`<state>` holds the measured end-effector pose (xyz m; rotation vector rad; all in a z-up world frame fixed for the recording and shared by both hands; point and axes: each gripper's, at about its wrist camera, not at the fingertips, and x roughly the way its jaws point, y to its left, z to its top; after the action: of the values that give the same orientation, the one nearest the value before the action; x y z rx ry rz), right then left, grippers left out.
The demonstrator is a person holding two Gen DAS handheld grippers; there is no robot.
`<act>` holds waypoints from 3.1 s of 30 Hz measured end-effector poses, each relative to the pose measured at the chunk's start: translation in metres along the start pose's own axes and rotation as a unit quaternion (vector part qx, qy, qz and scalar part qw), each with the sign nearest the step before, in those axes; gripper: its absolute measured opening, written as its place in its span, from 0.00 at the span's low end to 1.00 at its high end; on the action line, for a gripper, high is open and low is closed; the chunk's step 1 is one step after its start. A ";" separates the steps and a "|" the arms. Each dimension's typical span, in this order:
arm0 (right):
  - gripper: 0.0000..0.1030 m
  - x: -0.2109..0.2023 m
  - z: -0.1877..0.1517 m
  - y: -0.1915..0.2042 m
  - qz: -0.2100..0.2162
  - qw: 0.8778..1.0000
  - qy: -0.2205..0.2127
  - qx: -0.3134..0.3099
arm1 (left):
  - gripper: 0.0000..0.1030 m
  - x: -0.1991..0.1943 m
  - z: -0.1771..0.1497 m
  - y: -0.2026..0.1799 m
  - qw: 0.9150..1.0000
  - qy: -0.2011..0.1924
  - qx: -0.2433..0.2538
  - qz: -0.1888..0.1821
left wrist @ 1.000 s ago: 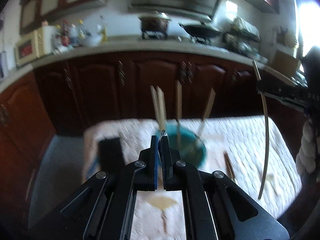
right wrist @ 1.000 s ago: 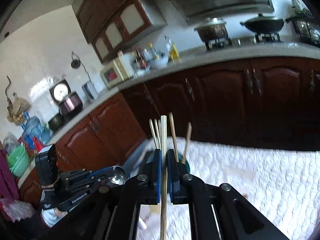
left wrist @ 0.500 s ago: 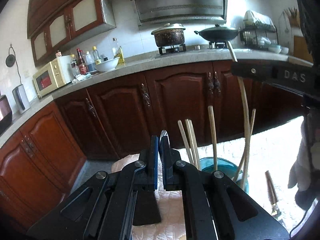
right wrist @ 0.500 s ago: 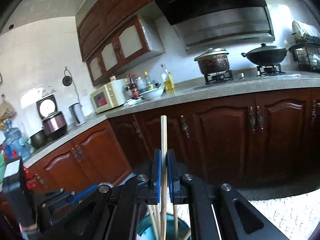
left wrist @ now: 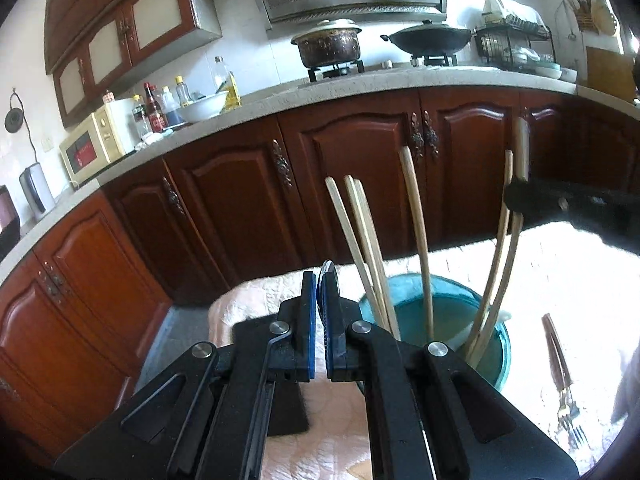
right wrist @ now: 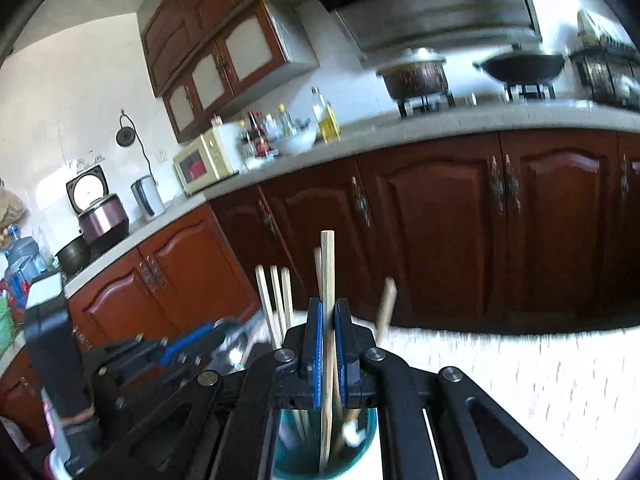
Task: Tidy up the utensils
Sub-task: 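Carry the spoon and chopstick to the teal-rimmed cup and release both inside, then move both tools back toward the gold fork and brown-handled fork, then grasp the gold fork with the left tool while the right tool grasps the brown-handled fork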
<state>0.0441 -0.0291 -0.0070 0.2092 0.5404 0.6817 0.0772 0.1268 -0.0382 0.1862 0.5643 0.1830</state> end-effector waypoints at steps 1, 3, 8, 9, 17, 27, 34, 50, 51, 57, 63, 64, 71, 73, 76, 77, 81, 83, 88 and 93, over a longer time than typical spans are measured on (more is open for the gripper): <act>0.05 -0.001 -0.006 -0.004 0.005 1.000 0.015 0.008 | 0.01 0.001 -0.001 -0.002 1.000 0.004 -0.001 -0.001; 0.05 -0.001 -0.015 -0.008 0.008 0.999 0.034 0.016 | 0.02 0.004 -0.006 -0.006 1.000 0.015 -0.004 -0.005; 0.05 -0.005 -0.027 -0.017 0.007 0.998 0.055 0.024 | 0.03 0.003 -0.011 -0.012 0.999 0.033 -0.018 -0.013; 0.05 -0.005 -0.026 -0.020 0.009 0.998 0.063 0.030 | 0.03 0.001 -0.011 -0.011 0.999 0.036 -0.025 -0.015; 0.41 -0.018 -0.023 -0.031 -0.002 0.996 0.073 0.048 | 0.24 -0.012 -0.007 -0.001 0.995 0.050 -0.070 -0.042; 0.41 -0.039 -0.030 -0.023 -0.020 0.996 0.084 0.019 | 0.34 -0.042 -0.009 -0.003 0.993 0.048 -0.093 -0.061; 0.42 -0.060 -0.036 -0.023 -0.051 0.995 0.086 0.005 | 0.34 -0.056 -0.015 -0.014 0.991 0.053 -0.099 -0.070; 0.43 -0.112 -0.080 -0.075 -0.127 0.983 0.125 0.034 | 0.38 -0.070 -0.035 -0.065 0.983 0.083 -0.095 -0.135; 0.43 -0.112 -0.086 -0.082 -0.128 0.982 0.133 0.041 | 0.38 -0.068 -0.036 -0.068 0.982 0.087 -0.094 -0.139; 0.30 -0.087 -0.130 -0.128 -0.127 0.966 0.206 0.094 | 0.38 -0.056 -0.048 -0.078 0.977 0.116 -0.094 -0.153; 0.26 -0.045 -0.147 -0.146 -0.102 0.956 0.241 0.135 | 0.39 -0.048 -0.055 -0.085 0.975 0.128 -0.084 -0.159; 0.26 -0.037 -0.148 -0.146 -0.104 0.954 0.247 0.135 | 0.38 -0.047 -0.056 -0.087 0.975 0.131 -0.082 -0.161; 0.09 -0.024 -0.157 -0.160 -0.101 0.947 0.258 0.161 | 0.38 -0.042 -0.057 -0.101 0.971 0.138 -0.064 -0.182; 0.08 -0.037 -0.157 -0.161 -0.111 0.949 0.253 0.149 | 0.38 -0.039 -0.058 -0.106 0.971 0.141 -0.059 -0.184; 0.08 -0.061 -0.163 -0.174 -0.121 0.946 0.253 0.165 | 0.38 -0.035 -0.059 -0.113 0.969 0.148 -0.056 -0.189; 0.08 -0.068 -0.164 -0.178 -0.127 0.944 0.256 0.166 | 0.38 -0.033 -0.060 -0.115 0.969 0.151 -0.055 -0.190; 0.08 -0.093 -0.170 -0.188 -0.142 0.937 0.275 0.159 | 0.38 -0.027 -0.060 -0.123 0.966 0.160 -0.054 -0.196; 0.09 -0.101 -0.170 -0.190 -0.150 0.936 0.278 0.154 | 0.38 -0.025 -0.059 -0.127 0.965 0.163 -0.054 -0.198; 0.30 -0.114 -0.160 -0.190 -0.147 0.942 0.260 0.156 | 0.38 -0.020 -0.058 -0.138 0.962 0.169 -0.047 -0.208; 0.31 -0.113 -0.153 -0.190 -0.145 0.945 0.246 0.162 | 0.38 -0.008 -0.058 -0.152 0.955 0.187 -0.038 -0.228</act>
<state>-0.0083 -0.2454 -0.1571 0.2611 1.1428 0.3487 0.0574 -0.0146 -0.1164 -0.0592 0.9586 -0.2155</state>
